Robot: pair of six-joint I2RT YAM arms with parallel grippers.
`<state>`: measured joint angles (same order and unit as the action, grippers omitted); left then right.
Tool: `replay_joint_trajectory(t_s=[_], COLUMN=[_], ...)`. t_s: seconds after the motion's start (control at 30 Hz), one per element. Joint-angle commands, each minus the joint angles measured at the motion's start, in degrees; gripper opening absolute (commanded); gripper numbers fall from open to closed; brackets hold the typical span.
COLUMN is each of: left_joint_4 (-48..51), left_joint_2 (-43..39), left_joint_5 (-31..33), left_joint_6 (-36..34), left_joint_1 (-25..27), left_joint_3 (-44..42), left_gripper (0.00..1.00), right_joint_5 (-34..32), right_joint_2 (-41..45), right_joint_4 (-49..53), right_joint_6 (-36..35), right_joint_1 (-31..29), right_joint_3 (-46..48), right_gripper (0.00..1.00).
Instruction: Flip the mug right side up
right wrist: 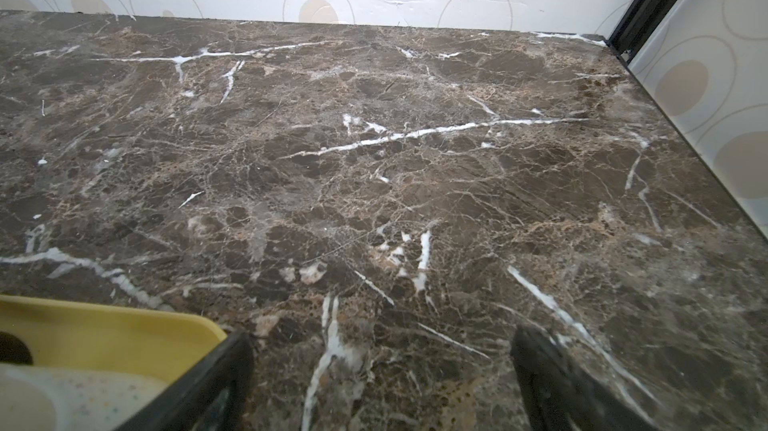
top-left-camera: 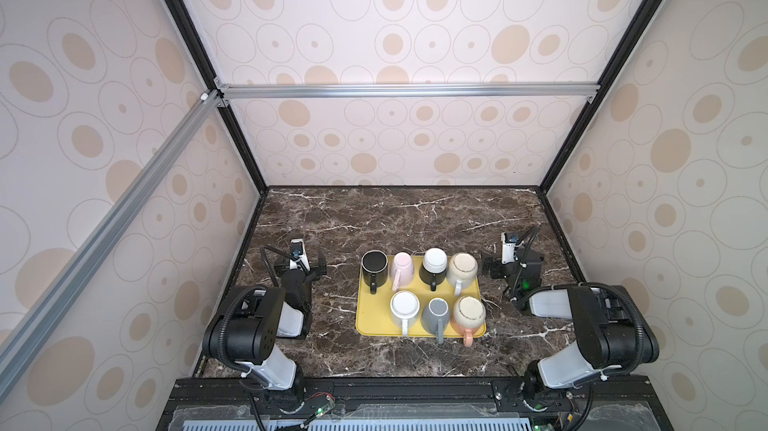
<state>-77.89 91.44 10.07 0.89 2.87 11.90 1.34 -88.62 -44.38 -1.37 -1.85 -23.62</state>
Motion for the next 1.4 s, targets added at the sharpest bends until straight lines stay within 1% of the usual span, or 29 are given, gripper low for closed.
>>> replay_joint_trajectory(t_s=[0.0, 0.43, 0.5, 0.57, 0.63, 0.67, 0.73, 0.77, 0.83, 0.87, 0.9, 0.93, 0.97, 1.03, 1.07, 1.13, 1.2, 1.23, 1.3, 1.37], left_joint_4=[-0.3, -0.6, 0.0, 3.3, 6.1, 8.4, 11.5, 13.5, 19.5, 24.6, 29.9, 34.5, 37.7, 41.3, 44.6, 54.7, 63.8, 68.3, 75.3, 82.0], left_joint_2=[-0.8, -0.9, -2.3, -5.1, -8.7, -10.8, -14.7, -16.5, -19.6, -21.0, -22.2, -23.1, -24.4, -27.4, -29.0, -30.8, -31.3, -31.3, -31.1, -31.2], left_joint_5=[-0.7, -0.9, -3.7, -6.6, -5.2, -4.1, 0.4, 3.1, 7.7, 9.8, 12.5, 14.8, 17.3, 19.6, 19.3, 17.5, 11.9, 9.8, 5.9, 4.4], left_joint_6=[0.2, 0.1, -1.7, -3.6, -5.3, -6.6, -7.9, -6.6, -1.1, 1.8, 4.2, 6.7, 9.0, 12.8, 15.6, 20.7, 22.1, 23.3, 25.1, 25.5], left_joint_1=[-0.6, -0.7, -0.1, 0.6, 2.4, 3.7, 6.2, 7.0, 7.3, 7.5, 8.0, 8.6, 9.4, 11.1, 11.3, 11.3, 11.4, 11.7, 12.4, 14.3], left_joint_3=[1.0, 0.7, 0.6, 0.8, 0.9, 1.2, 1.9, 2.6, 4.9, 6.9, 9.0, 10.5, 11.5, 11.8, 12.6, 16.5, 20.9, 23.2, 26.8, 30.3], left_gripper=[1.00, 1.00, 1.00, 1.00, 1.00, 1.00, 1.00, 1.00, 1.00, 1.00, 1.00, 1.00, 1.00, 1.00, 1.00, 1.00, 1.00, 1.00, 1.00, 1.00], right_joint_5=[0.2, 0.2, 0.4, 2.1, 1.6, 0.5, -2.1, -5.9, -11.1, -13.9, -15.1, -14.8, -13.2, -10.3, -10.6, -11.8, -13.7, -13.5, -15.0, -16.2], right_joint_2=[0.3, 0.2, 0.5, 0.9, 2.3, 3.5, 5.4, 6.3, 8.4, 9.8, 11.1, 12.2, 13.3, 14.6, 15.2, 16.1, 17.2, 18.0, 19.2, 20.4], right_joint_4=[-0.5, -0.1, -0.5, -0.4, 3.6, 8.3, 17.4, 21.4, 27.6, 29.1, 30.9, 33.1, 35.6, 39.7, 42.7, 50.4, 58.1, 60.4, 65.2, 70.1], right_joint_6=[-0.5, -0.6, -0.5, -1.4, -1.4, -1.0, -0.3, 0.8, 5.3, 8.7, 11.0, 12.4, 13.8, 16.9, 18.5, 20.8, 23.0, 23.8, 24.0, 23.9], right_joint_1=[0.2, 0.3, 0.3, 0.3, 0.2, 0.2, -0.1, -0.6, -0.8, -0.9, -0.8, -0.8, -0.9, -0.9, -1.4, -2.6, -4.9, -6.2, -10.0, -13.7], right_joint_3=[-1.0, -1.2, -1.0, -1.1, -3.0, -4.8, -8.9, -11.1, -14.1, -15.0, -15.7, -16.5, -17.7, -19.6, -20.7, -23.5, -26.1, -26.9, -28.8, -31.1], right_gripper=[1.00, 1.00, 1.00, 1.00, 1.00, 1.00, 0.99, 0.99, 0.98, 0.98, 0.98, 0.98, 0.98, 0.98, 0.98, 0.99, 0.99, 1.00, 0.99, 0.99])
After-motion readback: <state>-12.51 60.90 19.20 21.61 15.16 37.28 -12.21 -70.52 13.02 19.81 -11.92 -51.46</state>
